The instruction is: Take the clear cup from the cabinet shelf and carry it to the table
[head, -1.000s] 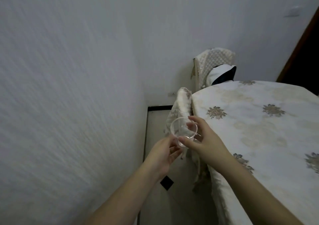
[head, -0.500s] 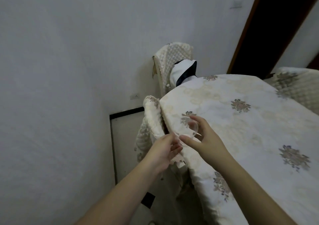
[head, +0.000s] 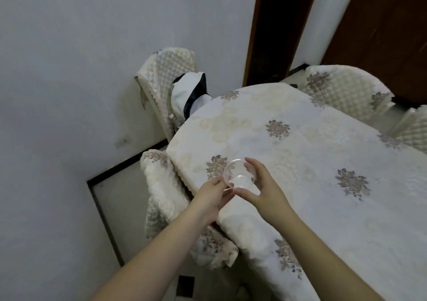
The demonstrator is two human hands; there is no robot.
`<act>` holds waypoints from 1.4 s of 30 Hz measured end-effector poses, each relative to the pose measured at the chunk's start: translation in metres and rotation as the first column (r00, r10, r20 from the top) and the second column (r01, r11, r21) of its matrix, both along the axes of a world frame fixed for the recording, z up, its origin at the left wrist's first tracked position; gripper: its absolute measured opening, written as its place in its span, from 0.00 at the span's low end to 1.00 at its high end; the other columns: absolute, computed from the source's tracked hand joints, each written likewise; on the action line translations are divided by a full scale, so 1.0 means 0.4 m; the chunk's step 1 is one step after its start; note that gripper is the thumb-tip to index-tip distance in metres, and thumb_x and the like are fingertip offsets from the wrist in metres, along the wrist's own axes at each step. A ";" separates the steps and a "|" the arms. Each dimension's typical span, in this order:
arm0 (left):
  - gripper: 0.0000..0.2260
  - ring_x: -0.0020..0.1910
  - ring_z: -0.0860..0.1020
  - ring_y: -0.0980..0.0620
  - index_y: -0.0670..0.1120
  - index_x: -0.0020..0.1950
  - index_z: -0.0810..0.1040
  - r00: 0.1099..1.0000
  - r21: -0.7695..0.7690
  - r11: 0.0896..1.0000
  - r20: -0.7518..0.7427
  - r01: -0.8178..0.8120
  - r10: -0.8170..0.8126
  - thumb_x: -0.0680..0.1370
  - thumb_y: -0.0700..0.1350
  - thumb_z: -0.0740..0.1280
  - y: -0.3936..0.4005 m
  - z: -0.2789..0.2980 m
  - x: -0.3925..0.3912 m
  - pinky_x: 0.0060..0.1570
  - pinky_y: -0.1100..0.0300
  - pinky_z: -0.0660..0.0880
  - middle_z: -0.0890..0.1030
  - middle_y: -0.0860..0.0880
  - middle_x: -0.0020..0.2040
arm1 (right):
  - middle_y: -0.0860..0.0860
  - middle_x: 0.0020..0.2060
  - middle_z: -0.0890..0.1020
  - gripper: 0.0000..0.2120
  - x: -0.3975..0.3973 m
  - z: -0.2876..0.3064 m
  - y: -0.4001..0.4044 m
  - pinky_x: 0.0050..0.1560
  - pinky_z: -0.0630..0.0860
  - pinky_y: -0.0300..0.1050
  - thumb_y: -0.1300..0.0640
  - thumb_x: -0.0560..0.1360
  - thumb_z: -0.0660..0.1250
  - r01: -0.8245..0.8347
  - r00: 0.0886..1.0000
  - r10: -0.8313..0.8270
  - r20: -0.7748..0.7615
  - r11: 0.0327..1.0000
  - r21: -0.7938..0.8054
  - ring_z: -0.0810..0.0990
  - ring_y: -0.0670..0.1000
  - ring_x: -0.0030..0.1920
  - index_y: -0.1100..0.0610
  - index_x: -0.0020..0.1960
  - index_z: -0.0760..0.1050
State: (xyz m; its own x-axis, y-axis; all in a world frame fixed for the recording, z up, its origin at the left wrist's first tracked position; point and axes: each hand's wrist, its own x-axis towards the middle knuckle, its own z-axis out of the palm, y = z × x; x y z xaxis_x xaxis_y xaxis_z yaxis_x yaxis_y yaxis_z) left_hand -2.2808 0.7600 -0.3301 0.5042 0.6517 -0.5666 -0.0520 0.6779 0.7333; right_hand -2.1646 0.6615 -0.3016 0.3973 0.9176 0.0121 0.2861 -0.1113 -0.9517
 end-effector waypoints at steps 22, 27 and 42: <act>0.15 0.48 0.76 0.46 0.32 0.66 0.73 0.947 -0.146 0.987 -0.306 0.060 -0.102 0.82 0.38 0.61 0.131 -0.283 0.177 0.61 0.54 0.74 0.77 0.36 0.55 | 0.51 0.67 0.72 0.37 0.163 -0.361 0.129 0.61 0.67 0.42 0.45 0.68 0.75 0.089 0.995 -0.096 -0.012 0.955 -0.282 0.69 0.46 0.66 0.46 0.72 0.62; 0.14 0.44 0.78 0.48 0.36 0.66 0.75 0.933 -0.136 0.986 -0.332 0.098 -0.139 0.83 0.40 0.61 0.139 -0.302 0.180 0.65 0.50 0.71 0.78 0.39 0.52 | 0.54 0.67 0.72 0.37 0.170 -0.372 0.137 0.58 0.63 0.39 0.48 0.68 0.75 0.091 0.995 -0.099 -0.010 0.950 -0.298 0.69 0.48 0.67 0.48 0.72 0.62; 0.03 0.49 0.76 0.48 0.43 0.52 0.75 0.939 -0.065 0.996 -0.334 0.066 -0.084 0.81 0.41 0.62 0.120 -0.290 0.133 0.51 0.59 0.77 0.75 0.44 0.50 | 0.52 0.71 0.69 0.37 0.169 -0.355 0.105 0.65 0.63 0.46 0.43 0.71 0.71 0.165 0.986 -0.145 0.083 0.926 -0.340 0.66 0.51 0.70 0.54 0.73 0.61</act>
